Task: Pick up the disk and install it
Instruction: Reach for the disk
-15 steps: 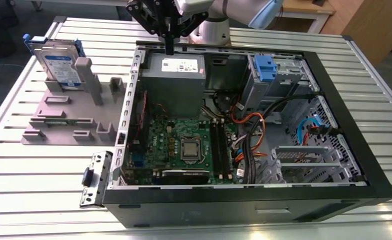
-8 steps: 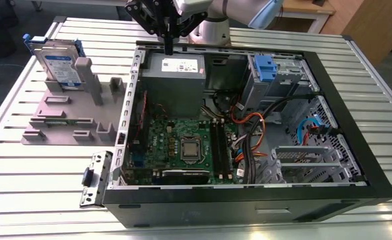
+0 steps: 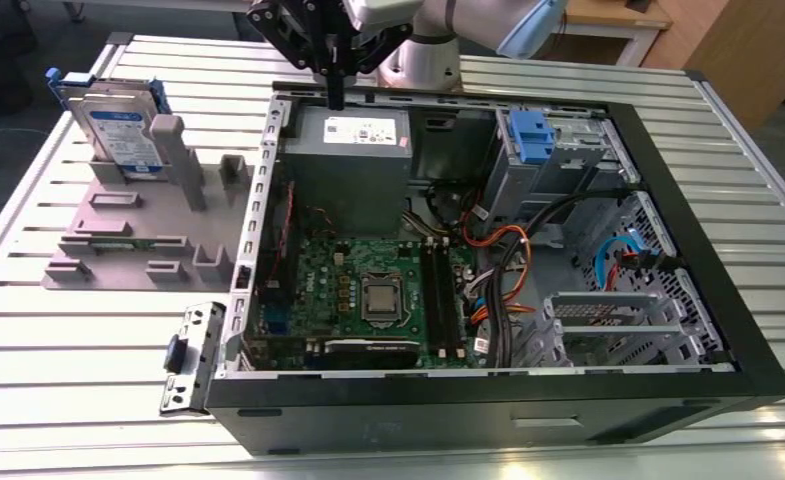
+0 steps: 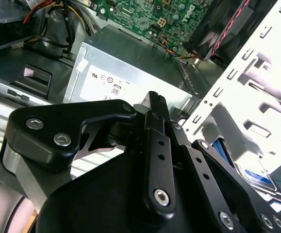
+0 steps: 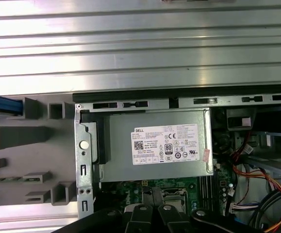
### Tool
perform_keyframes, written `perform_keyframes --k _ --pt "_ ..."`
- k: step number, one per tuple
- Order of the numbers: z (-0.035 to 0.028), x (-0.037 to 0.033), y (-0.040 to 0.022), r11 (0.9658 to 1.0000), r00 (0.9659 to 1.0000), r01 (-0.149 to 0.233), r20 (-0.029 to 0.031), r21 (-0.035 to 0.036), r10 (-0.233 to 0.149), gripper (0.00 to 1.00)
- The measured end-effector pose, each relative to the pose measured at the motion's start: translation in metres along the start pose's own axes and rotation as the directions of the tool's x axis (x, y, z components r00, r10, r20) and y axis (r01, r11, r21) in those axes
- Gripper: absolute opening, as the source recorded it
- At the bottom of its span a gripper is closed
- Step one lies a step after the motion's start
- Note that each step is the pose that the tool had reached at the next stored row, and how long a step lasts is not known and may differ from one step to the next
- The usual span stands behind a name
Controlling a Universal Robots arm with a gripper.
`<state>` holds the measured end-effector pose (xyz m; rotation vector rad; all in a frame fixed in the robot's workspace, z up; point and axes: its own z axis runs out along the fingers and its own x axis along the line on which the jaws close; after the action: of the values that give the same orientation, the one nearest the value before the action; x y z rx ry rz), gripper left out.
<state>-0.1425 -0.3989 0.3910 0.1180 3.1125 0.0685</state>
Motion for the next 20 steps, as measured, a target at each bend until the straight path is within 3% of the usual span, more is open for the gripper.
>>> perform_keyframes --k 20 --pt "0.0003 0.0048 -0.0004 1.0000 1.0000 0.000 0.0000 0.0000 0.000 0.10"
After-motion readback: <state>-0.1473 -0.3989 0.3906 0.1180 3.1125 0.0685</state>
